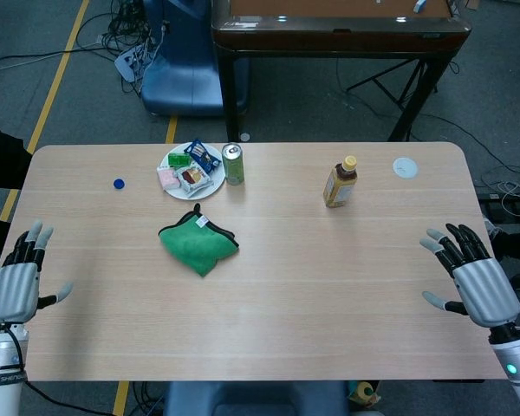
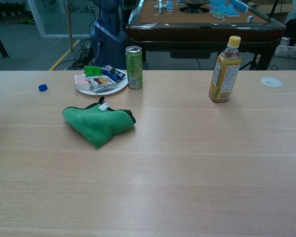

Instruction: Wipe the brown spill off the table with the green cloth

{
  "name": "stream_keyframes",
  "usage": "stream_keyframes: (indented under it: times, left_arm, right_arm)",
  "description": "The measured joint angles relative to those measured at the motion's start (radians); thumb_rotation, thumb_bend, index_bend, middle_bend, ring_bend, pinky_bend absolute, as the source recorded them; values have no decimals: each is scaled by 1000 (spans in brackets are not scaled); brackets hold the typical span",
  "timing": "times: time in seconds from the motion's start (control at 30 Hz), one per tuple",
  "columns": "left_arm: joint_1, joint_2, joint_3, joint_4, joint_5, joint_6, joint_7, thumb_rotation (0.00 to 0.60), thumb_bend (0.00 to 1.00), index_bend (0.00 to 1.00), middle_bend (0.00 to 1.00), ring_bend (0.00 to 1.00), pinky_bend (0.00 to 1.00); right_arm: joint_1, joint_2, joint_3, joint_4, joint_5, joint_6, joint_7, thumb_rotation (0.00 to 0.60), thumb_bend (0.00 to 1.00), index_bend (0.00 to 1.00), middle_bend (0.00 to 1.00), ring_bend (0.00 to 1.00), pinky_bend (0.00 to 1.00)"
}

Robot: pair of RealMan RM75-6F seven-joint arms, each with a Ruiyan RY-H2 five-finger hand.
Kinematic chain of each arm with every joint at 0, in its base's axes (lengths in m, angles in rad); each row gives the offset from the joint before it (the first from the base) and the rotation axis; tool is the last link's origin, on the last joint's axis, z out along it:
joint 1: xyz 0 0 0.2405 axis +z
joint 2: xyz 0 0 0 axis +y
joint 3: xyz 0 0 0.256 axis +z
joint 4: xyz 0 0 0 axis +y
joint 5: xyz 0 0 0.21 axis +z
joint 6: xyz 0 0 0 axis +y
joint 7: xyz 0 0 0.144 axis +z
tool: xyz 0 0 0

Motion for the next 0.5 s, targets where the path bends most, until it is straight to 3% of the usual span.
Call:
stream_keyframes:
  times: [0.23,0.5]
  left_arm:
    - [90,25,39,-36,54,83,18,600,152,0,0,0,198]
    - [126,29,49,-52,76,84,37,600,152,0,0,0,198]
  right_arm:
    - [10,-13,-17,15,-18,-4,12,600,182,207,175,65,20]
    - [9,-18,-19,15,0,-6,5,600,182,207,175,65,20]
